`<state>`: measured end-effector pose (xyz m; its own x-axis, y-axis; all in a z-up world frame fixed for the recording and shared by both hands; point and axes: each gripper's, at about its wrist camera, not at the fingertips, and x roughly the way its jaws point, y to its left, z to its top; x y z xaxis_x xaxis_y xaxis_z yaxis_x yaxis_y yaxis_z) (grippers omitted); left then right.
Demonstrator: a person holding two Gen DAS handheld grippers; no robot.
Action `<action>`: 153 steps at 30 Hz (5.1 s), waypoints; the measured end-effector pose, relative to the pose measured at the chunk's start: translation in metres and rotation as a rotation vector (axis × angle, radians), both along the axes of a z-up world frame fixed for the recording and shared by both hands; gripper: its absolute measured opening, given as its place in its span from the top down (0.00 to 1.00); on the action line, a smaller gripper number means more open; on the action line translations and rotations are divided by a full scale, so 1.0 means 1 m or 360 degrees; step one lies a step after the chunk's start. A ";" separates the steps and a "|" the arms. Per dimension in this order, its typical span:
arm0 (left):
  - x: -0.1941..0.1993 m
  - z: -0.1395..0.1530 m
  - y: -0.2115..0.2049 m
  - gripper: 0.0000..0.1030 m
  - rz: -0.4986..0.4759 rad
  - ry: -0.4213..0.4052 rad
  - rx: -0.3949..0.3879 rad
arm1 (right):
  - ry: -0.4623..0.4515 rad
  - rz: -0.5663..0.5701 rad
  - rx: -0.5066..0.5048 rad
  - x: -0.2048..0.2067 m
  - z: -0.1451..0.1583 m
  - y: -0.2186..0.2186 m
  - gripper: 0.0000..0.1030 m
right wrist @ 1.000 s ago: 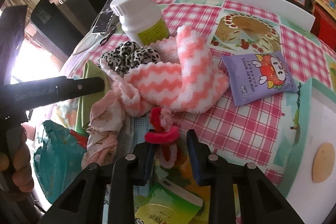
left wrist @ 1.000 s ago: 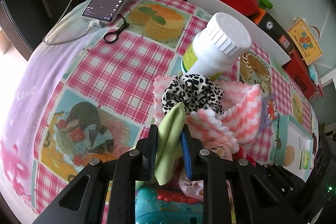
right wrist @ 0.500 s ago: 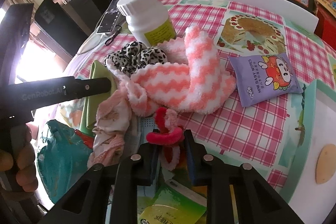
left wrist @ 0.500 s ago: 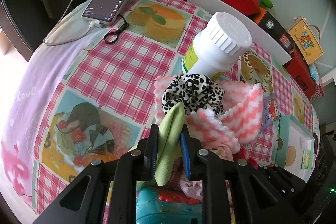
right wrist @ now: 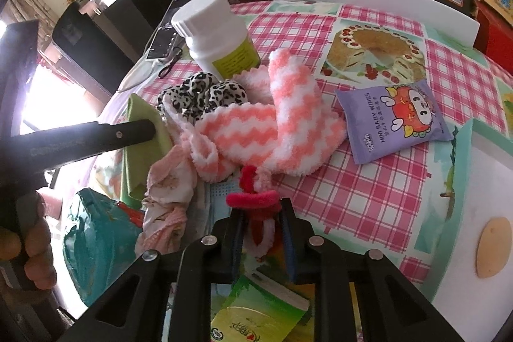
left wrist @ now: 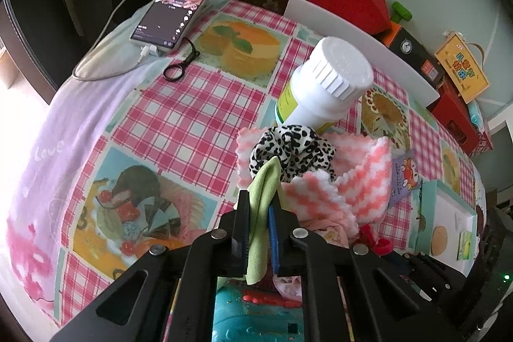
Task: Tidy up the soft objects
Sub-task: 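Grasp the light green cloth with the left gripper while the right gripper grasps the red plush toy, then lift the green cloth and red plush toy and carry them over the white tray, then lower the green cloth beside the bun and open the left gripper while the right gripper releases the red toy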
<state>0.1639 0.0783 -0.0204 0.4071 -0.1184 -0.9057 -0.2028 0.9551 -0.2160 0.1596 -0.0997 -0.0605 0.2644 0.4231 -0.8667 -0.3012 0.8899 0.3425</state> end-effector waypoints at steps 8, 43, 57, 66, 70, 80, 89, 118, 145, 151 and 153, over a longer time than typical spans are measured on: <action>-0.006 0.022 0.000 0.91 0.0010 -0.0106 0.0029 | -0.0043 -0.0027 0.0007 -0.003 0.014 -0.011 0.78; -0.030 0.101 -0.111 0.91 -0.0407 -0.0504 0.0068 | -0.0227 -0.0453 -0.0027 -0.012 0.070 -0.120 0.78; -0.042 0.090 -0.202 0.91 -0.0739 -0.0458 0.0046 | -0.0221 -0.0871 -0.0136 -0.035 0.078 -0.230 0.78; -0.050 0.074 -0.252 0.91 -0.0929 -0.0394 0.0036 | -0.0185 -0.1176 -0.0227 -0.069 0.081 -0.303 0.78; -0.056 0.068 -0.272 0.91 -0.1023 -0.0374 0.0001 | -0.0151 -0.1278 -0.0294 -0.082 0.079 -0.327 0.78; -0.073 0.045 -0.320 0.91 -0.1285 -0.0245 -0.0171 | 0.0042 -0.1384 -0.0346 -0.099 0.055 -0.354 0.77; -0.076 0.009 -0.344 0.91 -0.1366 0.0001 -0.0424 | 0.0148 -0.1347 -0.0352 -0.097 0.034 -0.353 0.77; -0.041 -0.034 -0.304 0.89 -0.1025 0.0101 -0.0024 | 0.0347 -0.1243 -0.0402 -0.082 0.002 -0.340 0.75; -0.030 -0.007 -0.281 0.32 -0.0888 0.0038 0.0030 | 0.0255 -0.1229 -0.0582 -0.072 0.017 -0.332 0.35; -0.024 -0.008 -0.271 0.16 -0.0814 0.0009 0.0068 | 0.0221 -0.1207 -0.0648 -0.069 0.018 -0.326 0.23; -0.023 -0.005 -0.267 0.08 -0.0773 -0.0044 0.0075 | 0.0190 -0.1211 -0.0662 -0.069 0.020 -0.326 0.10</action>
<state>0.1406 -0.1887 -0.0259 0.3392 -0.2595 -0.9042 0.2738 0.9468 -0.1690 0.0910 -0.4260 -0.0402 0.2440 -0.1880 -0.9514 0.4425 0.8945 -0.0633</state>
